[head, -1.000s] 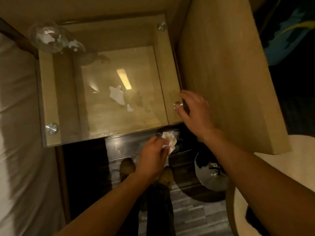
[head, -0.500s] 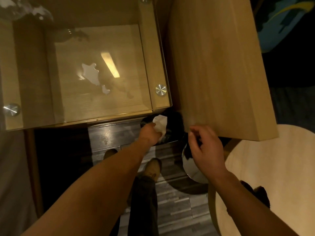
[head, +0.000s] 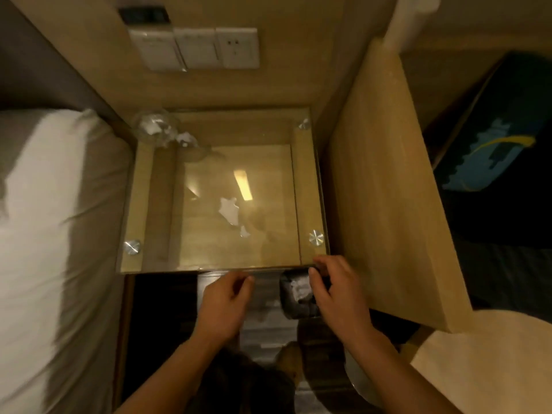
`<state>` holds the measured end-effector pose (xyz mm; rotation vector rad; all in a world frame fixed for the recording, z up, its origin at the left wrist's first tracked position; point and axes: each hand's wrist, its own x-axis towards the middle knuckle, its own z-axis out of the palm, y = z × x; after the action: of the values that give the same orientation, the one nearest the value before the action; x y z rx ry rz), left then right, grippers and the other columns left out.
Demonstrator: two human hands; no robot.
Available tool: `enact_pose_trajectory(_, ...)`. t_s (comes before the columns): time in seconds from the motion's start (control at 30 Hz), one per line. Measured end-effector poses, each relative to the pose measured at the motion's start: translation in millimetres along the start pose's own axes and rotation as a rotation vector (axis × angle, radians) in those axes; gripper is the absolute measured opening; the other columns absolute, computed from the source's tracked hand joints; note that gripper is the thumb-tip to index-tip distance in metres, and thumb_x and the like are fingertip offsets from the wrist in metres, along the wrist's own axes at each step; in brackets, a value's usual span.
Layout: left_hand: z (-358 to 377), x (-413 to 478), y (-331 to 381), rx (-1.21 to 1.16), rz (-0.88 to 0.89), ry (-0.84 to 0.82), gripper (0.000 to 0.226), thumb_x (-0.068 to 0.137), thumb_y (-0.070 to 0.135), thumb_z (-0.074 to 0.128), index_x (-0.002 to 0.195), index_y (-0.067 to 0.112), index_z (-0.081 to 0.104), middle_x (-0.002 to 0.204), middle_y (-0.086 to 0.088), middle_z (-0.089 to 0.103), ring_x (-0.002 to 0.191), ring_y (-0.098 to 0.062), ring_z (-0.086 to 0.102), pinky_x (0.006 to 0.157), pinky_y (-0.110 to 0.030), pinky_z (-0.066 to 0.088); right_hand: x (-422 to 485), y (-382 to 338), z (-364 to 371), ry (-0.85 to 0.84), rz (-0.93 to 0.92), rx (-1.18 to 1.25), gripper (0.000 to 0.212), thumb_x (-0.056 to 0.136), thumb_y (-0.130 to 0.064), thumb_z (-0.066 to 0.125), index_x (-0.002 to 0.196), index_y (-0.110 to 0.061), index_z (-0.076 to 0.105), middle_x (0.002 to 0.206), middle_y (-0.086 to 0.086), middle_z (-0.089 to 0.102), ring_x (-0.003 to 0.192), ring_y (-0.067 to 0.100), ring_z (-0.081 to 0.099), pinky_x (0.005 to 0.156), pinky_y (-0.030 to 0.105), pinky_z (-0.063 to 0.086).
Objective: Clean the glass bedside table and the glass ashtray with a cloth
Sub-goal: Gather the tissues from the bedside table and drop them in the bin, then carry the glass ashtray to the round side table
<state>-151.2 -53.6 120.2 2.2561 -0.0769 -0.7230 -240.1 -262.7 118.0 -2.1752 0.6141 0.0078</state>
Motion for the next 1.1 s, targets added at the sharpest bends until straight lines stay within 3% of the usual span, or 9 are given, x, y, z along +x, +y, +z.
enact_pose_trajectory(0.17,-117.0,17.9,20.0,0.036,0.038,0.257,0.017,0.099,0.027,0.060,0.083,0.024,0.067,0.075,0.009,0.067,0.073,-0.005,0.063,0.063,-0.023,0.042,61.6,-79.1,17.6,-0.068,-0.045,-0.012,0.027,0.100,-0.034,0.056,0.126,-0.027,0.061,0.115,-0.014,0.058,0.103,0.005,0.061,0.087,0.032,0.057)
enact_pose_trajectory(0.23,-153.4,43.0,14.9,0.075,0.029,0.348,0.016,0.099,0.030,0.060,0.086,0.023,0.066,0.077,0.008,0.066,0.073,-0.011,0.063,0.064,-0.030,0.042,92.2,-108.8,30.1,-0.086,-0.056,-0.024,0.028,0.100,-0.034,0.057,0.126,-0.025,0.060,0.114,-0.011,0.059,0.100,0.006,0.061,0.083,0.028,0.055)
enact_pose_trajectory(0.37,-208.7,108.1,2.5,0.188,0.035,0.425,0.020,0.100,0.038,0.055,0.097,0.022,0.068,0.088,0.005,0.066,0.077,-0.014,0.060,0.062,-0.031,0.037,159.0,-161.8,63.3,-0.109,-0.045,-0.019,0.032,0.099,-0.036,0.057,0.127,-0.021,0.062,0.112,-0.006,0.063,0.091,0.006,0.061,0.081,0.031,0.056)
enact_pose_trajectory(0.47,-235.1,160.8,-5.9,0.245,0.049,0.429,0.028,0.101,0.039,0.052,0.109,0.018,0.068,0.098,-0.001,0.069,0.080,-0.015,0.055,0.066,-0.032,0.037,206.8,-193.8,93.9,-0.112,-0.028,-0.002,0.033,0.098,-0.034,0.059,0.125,-0.016,0.065,0.110,-0.001,0.066,0.094,0.012,0.063,0.085,0.036,0.056)
enact_pose_trajectory(0.6,-253.9,218.6,-20.2,0.243,0.053,0.367,0.036,0.102,0.042,0.050,0.119,0.015,0.065,0.108,-0.007,0.070,0.092,-0.025,0.065,0.070,-0.032,0.040,261.2,-225.0,133.6,-0.145,0.004,-0.028,0.034,0.097,-0.030,0.058,0.125,-0.011,0.064,0.112,0.004,0.068,0.103,0.022,0.064,0.091,0.041,0.054)
enact_pose_trajectory(0.77,-263.7,281.8,-38.3,0.278,0.063,0.269,0.035,0.104,0.041,0.050,0.116,0.011,0.062,0.105,-0.012,0.069,0.088,-0.026,0.063,0.067,-0.033,0.038,320.8,-244.6,176.0,-0.169,0.048,-0.047,0.029,0.098,-0.027,0.058,0.119,-0.009,0.066,0.101,0.005,0.069,0.096,0.023,0.064,0.081,0.033,0.049)
enact_pose_trajectory(0.87,-266.1,315.4,-49.6,0.241,0.053,0.227,0.032,0.104,0.039,0.051,0.111,0.009,0.060,0.102,-0.014,0.069,0.093,-0.032,0.066,0.067,-0.034,0.041,354.7,-246.7,197.4,-0.151,0.071,-0.030,0.019,0.096,-0.019,0.057,0.109,-0.011,0.068,0.091,0.004,0.068,0.091,0.027,0.067,0.076,0.034,0.052)
enact_pose_trajectory(1.1,-265.5,366.7,-58.7,0.199,0.007,0.184,0.038,0.105,0.041,0.048,0.106,0.006,0.062,0.098,-0.015,0.070,0.084,-0.030,0.065,0.069,-0.037,0.048,405.2,-253.4,229.6,-0.150,0.101,-0.051,0.017,0.096,-0.017,0.060,0.104,-0.010,0.073,0.092,0.005,0.072,0.085,0.019,0.064,0.073,0.025,0.044)
